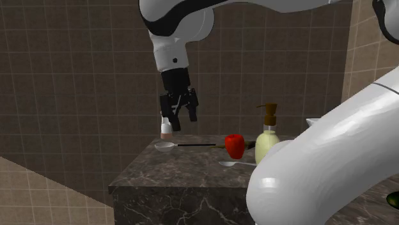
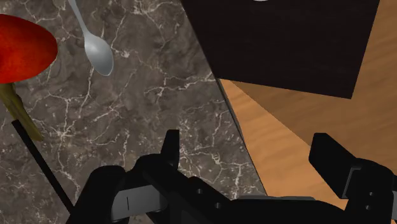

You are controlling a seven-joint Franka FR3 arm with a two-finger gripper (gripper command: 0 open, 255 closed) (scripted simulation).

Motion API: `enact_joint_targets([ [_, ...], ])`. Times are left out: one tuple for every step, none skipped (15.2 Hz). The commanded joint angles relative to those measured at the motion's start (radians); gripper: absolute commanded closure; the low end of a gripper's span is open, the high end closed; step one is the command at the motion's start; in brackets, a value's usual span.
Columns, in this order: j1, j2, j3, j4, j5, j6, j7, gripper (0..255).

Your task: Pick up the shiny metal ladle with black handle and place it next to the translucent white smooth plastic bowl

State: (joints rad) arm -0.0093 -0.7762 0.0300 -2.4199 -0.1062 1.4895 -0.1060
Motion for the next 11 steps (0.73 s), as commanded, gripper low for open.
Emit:
enact_joint_targets([
  [0.0, 0.0, 0.0, 0.0, 0.0, 0.0, 0.0, 0],
  [-0.003, 0.015, -0.021, -0.005, -0.02, 0.022, -0.033, 0],
  [-0.006, 0.033, -0.041, -0.008, -0.039, 0.045, -0.066, 0],
  [-0.009, 0.051, -0.061, -0.01, -0.057, 0.068, -0.098, 0],
  [-0.011, 0.072, -0.081, -0.01, -0.075, 0.092, -0.13, 0],
  [-0.014, 0.094, -0.101, -0.008, -0.092, 0.116, -0.161, 0],
  [-0.016, 0.117, -0.121, -0.006, -0.108, 0.14, -0.192, 0],
  [-0.018, 0.142, -0.14, -0.001, -0.123, 0.164, -0.223, 0],
  [-0.02, 0.168, -0.159, 0.005, -0.137, 0.189, -0.254, 0],
  [-0.022, 0.196, -0.177, 0.012, -0.15, 0.213, -0.284, 0],
  [-0.023, 0.224, -0.195, 0.021, -0.162, 0.238, -0.314, 0],
])
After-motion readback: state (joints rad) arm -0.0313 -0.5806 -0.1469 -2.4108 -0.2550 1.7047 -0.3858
